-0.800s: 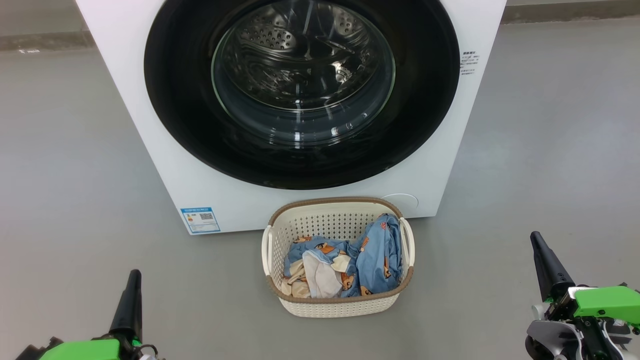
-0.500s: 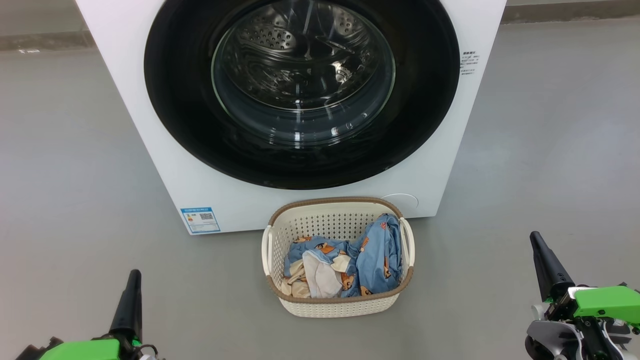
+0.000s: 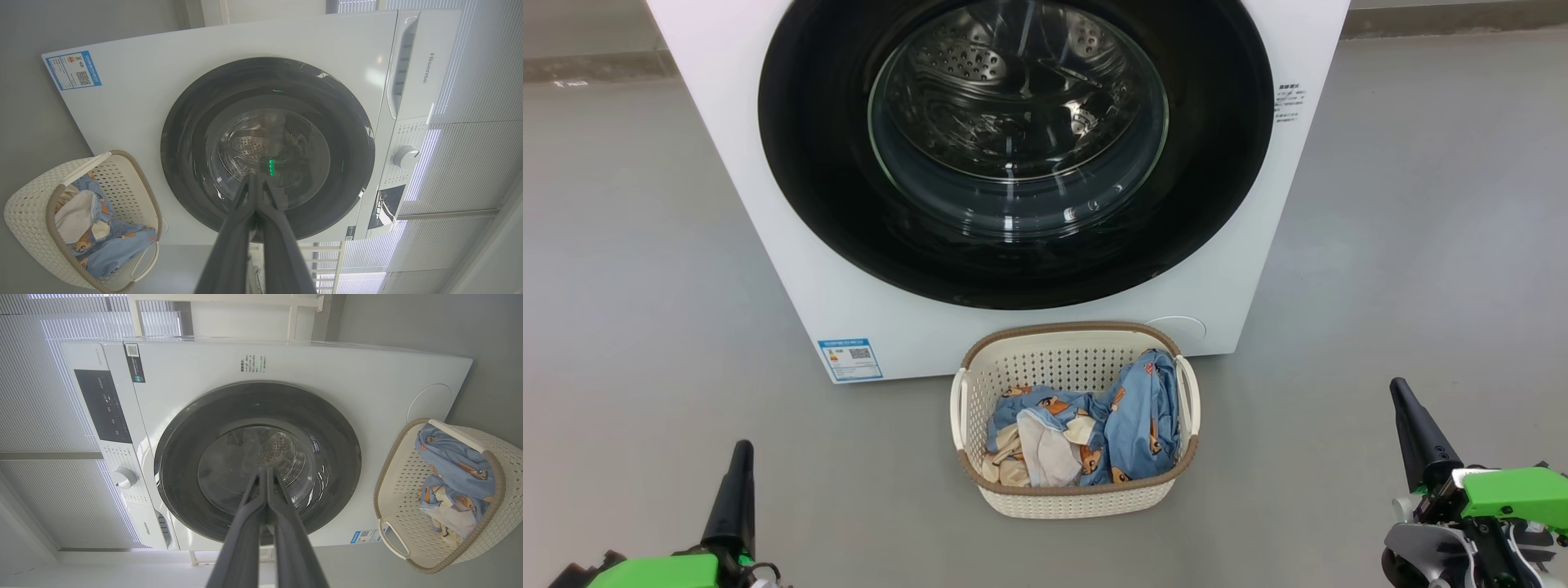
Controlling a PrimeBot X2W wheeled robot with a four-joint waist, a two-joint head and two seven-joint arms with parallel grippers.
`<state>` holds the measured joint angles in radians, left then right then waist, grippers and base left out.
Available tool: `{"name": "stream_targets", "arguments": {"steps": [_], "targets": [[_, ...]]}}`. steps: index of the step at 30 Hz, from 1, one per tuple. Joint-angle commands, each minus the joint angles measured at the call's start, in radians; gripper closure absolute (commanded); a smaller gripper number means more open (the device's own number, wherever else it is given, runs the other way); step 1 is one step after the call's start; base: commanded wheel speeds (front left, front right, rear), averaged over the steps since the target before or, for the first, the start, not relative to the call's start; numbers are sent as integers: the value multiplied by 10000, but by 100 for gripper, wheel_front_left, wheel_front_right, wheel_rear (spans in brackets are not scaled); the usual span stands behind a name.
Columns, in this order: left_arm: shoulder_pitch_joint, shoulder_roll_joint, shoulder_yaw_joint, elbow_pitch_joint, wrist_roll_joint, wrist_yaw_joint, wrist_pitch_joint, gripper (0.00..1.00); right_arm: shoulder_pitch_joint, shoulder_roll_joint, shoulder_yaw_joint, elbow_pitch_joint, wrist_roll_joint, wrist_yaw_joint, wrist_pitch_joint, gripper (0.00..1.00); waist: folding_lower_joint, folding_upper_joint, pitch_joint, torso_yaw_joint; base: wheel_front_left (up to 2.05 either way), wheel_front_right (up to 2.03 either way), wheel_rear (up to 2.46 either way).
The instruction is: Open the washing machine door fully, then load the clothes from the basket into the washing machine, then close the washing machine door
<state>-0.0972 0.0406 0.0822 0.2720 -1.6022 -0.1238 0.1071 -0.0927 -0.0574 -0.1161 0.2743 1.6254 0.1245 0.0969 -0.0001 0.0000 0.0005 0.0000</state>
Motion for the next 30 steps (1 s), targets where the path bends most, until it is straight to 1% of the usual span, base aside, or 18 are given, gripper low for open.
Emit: {"name": "stream_targets", "arguments": {"steps": [1,30], "targets": [[-179,102,328,-212,-55,-69,67,100,-209,-38,161,-245,-51,62,50,100,1,0,0,0,0,0,0],[-179,101,329,-212,-54,-69,69,100,-211,-19,134,-243,-73,62,71,100,1,0,0,0,0,0,0]]}}
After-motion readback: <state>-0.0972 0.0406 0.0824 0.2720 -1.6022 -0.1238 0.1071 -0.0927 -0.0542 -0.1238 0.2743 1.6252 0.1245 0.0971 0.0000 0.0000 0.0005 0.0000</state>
